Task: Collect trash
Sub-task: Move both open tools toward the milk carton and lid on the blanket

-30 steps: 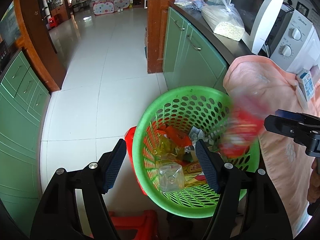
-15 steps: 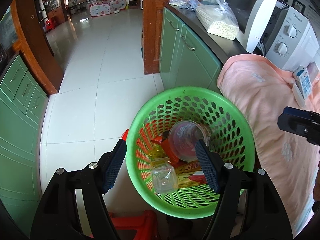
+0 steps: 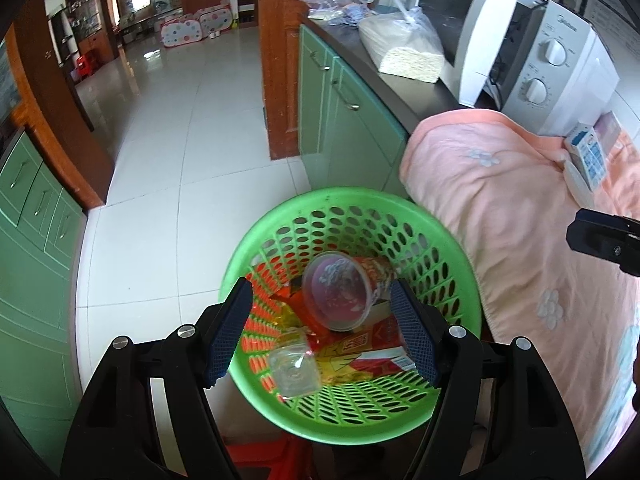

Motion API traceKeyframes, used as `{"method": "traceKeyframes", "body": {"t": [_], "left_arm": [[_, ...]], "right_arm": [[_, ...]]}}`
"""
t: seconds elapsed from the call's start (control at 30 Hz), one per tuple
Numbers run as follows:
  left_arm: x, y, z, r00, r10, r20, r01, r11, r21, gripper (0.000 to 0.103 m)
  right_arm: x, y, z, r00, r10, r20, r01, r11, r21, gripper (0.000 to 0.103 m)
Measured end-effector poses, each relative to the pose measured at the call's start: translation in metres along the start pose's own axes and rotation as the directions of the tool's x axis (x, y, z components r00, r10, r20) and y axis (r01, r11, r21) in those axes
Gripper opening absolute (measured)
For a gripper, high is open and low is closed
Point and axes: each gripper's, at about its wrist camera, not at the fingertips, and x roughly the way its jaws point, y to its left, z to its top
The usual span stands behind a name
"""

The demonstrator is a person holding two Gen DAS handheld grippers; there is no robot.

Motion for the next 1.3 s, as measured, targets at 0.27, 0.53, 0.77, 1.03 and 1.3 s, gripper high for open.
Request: {"method": "traceKeyframes", "body": {"t": [0.27, 0.53, 0.77, 1.03, 1.3], "left_arm": [[0.001, -0.025, 0.005, 1.0, -0.031, -0.002, 0.031, 0.998, 0.046, 0.071], [0.001, -0.044, 0.011, 0.999, -0.046, -0.001, 0.046, 0.996, 0.075, 0.071], [0.005, -0.062, 0.015, 0.998, -0.059, -0.009, 0.06, 0.992, 0.107, 0.071], [0.011, -0.086, 0.018, 0.996, -0.082, -0.019, 0.084, 0.986, 0.142, 0.071], [0.017, -0.107, 0.023, 0.995, -0.1, -0.026, 0.103, 0.98, 0.172, 0.071]], "right_arm": [[-0.025, -0.049, -0.002, 0.996, -0.086, 0.021, 0.085, 0.995, 0.046, 0.078], [-0.047, -0.096, -0.002, 0.983, -0.181, 0.035, 0.178, 0.981, 0.084, 0.078], [-0.068, -0.144, 0.001, 0.962, -0.267, 0.053, 0.259, 0.957, 0.128, 0.078], [-0.088, -0.201, 0.01, 0.936, -0.348, 0.056, 0.333, 0.926, 0.177, 0.078], [-0.084, -0.23, 0.02, 0.911, -0.41, 0.044, 0.4, 0.904, 0.154, 0.078]]}}
